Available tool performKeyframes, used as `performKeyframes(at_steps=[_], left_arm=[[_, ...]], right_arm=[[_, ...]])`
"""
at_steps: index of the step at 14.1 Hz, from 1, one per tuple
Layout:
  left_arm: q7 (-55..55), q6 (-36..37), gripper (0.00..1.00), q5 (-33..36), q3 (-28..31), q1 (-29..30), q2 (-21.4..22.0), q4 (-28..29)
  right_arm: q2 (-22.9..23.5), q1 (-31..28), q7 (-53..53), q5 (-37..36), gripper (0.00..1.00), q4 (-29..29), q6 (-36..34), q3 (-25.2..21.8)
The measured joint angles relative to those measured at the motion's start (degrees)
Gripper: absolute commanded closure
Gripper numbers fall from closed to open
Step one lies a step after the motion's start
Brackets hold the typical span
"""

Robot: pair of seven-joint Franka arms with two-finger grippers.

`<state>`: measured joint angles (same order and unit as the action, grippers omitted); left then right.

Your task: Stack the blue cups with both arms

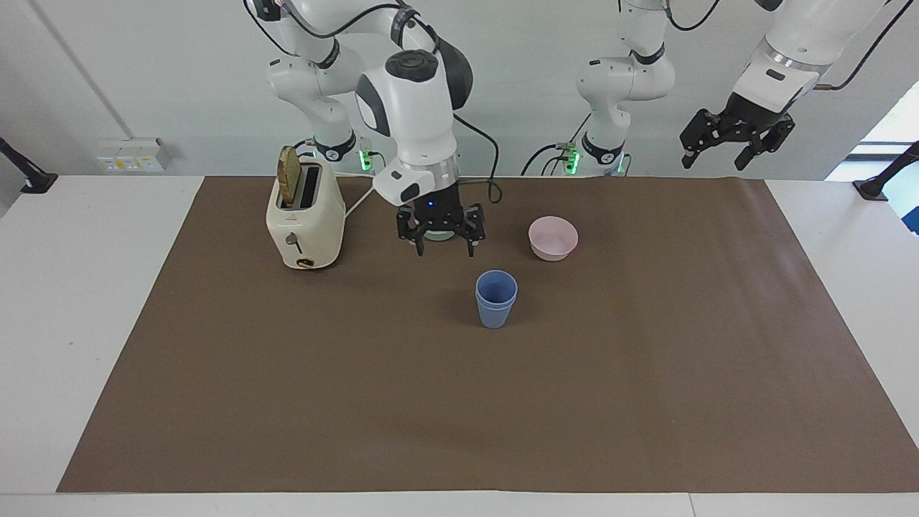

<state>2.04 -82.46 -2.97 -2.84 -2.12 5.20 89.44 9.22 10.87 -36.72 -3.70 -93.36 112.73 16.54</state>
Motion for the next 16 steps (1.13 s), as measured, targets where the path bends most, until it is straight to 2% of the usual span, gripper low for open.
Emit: performKeyframes(at_steps=[5, 7, 10, 16], left_arm=[[0.0, 0.0, 0.00, 0.0, 0.2, 0.1, 0.0, 0.0], [0.0, 0.0, 0.00, 0.0, 0.2, 0.1, 0.0, 0.0], [0.0, 0.0, 0.00, 0.0, 0.2, 0.1, 0.0, 0.0], [0.0, 0.0, 0.00, 0.0, 0.2, 0.1, 0.0, 0.0]], right_arm=[[-9.9, -9.2, 13.1, 0.0, 0.00, 0.0, -14.5, -0.2], [-12.0, -11.9, 16.9, 0.0, 0.00, 0.2, -18.3, -0.7], [-12.5, -14.0, 20.6, 0.0, 0.00, 2.2, -20.4, -1.4], [-12.3, -14.2, 21.1, 0.0, 0.00, 5.3, -23.9, -2.7]])
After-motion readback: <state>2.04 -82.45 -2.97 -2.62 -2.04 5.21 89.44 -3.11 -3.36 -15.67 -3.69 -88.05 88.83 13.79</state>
